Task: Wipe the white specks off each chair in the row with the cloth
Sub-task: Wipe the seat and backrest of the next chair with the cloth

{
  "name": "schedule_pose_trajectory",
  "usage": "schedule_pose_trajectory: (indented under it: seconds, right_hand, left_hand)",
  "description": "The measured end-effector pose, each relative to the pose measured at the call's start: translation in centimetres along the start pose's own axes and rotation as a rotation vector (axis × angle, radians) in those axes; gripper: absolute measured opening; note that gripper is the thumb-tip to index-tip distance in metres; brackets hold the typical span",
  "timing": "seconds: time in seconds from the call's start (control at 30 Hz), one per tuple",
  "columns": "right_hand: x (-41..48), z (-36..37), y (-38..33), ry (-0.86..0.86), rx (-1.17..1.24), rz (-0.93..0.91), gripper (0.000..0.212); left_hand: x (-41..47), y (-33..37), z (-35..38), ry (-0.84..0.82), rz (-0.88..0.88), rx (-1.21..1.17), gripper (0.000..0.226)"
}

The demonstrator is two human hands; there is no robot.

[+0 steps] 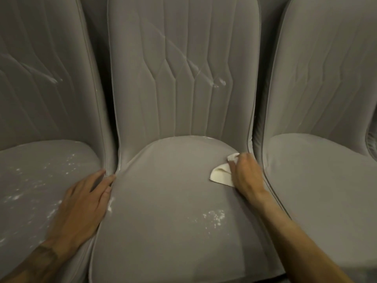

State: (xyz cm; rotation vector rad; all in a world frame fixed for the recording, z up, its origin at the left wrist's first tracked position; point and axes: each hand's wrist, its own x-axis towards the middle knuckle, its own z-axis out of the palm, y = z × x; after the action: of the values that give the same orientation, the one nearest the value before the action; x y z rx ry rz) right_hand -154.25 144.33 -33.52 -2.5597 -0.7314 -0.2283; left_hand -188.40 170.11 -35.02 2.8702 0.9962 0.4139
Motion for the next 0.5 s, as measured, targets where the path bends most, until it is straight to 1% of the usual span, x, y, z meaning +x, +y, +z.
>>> schedule_pose_trajectory:
  seconds: [0.03, 0.07, 0.13, 0.2, 0.23, 0.27, 0.33, 0.4, 0.43, 0.5]
  right_hand:
    - [-0.8, 0.4, -1.2, -0.014, 0.017, -0.029, 0.032]
    - [-1.8, 0.6, -2.6, -0.041, 0.047, -0.099, 0.029]
    - [-4.0, 1.1, -4.0, -0.163, 0.079, -0.298, 0.028]
    - [-4.3, -0.1, -2.9, -0.225, 0.059, -0.43, 0.029]
    - [-3.8, -0.7, -1.8, -0.225, 0.035, -0.447, 0.03]
    - [-3.1, -1.3, -0.6, -0.221, 0.015, -0.407, 0.03]
    - [-1.7, -2.2, 1.6, -0.181, -0.005, -0.252, 0.032]
    - [-1.3, -2.2, 2.0, -0.118, -0.031, -0.108, 0.035]
    - [-1.6, -1.8, 1.2, -0.102, -0.026, -0.074, 0.035]
    - [-3.1, -0.9, -1.2, -0.119, 0.016, -0.117, 0.033]
  left_hand:
    - [0.0, 0.0, 0.1, -0.006, 0.0, 0.0, 0.056]
    - [0.0, -0.1, 0.1, -0.004, 0.001, 0.001, 0.056]
    - [-0.1, -0.2, 0.1, -0.008, -0.01, -0.009, 0.056]
    - [0.0, -0.2, 0.1, -0.009, -0.009, -0.019, 0.057]
    - [0.0, -0.2, 0.0, -0.01, -0.01, -0.023, 0.057]
    - [0.0, -0.2, 0.1, -0.013, -0.009, -0.027, 0.058]
    - [0.0, -0.2, 0.1, -0.01, -0.004, -0.036, 0.057]
    - [0.0, -0.4, 0.2, -0.009, 0.002, -0.042, 0.056]
    - [0.0, -0.4, 0.1, -0.012, 0.002, -0.046, 0.056]
    - [0.0, -0.4, 0.2, -0.011, 0.007, -0.051, 0.055]
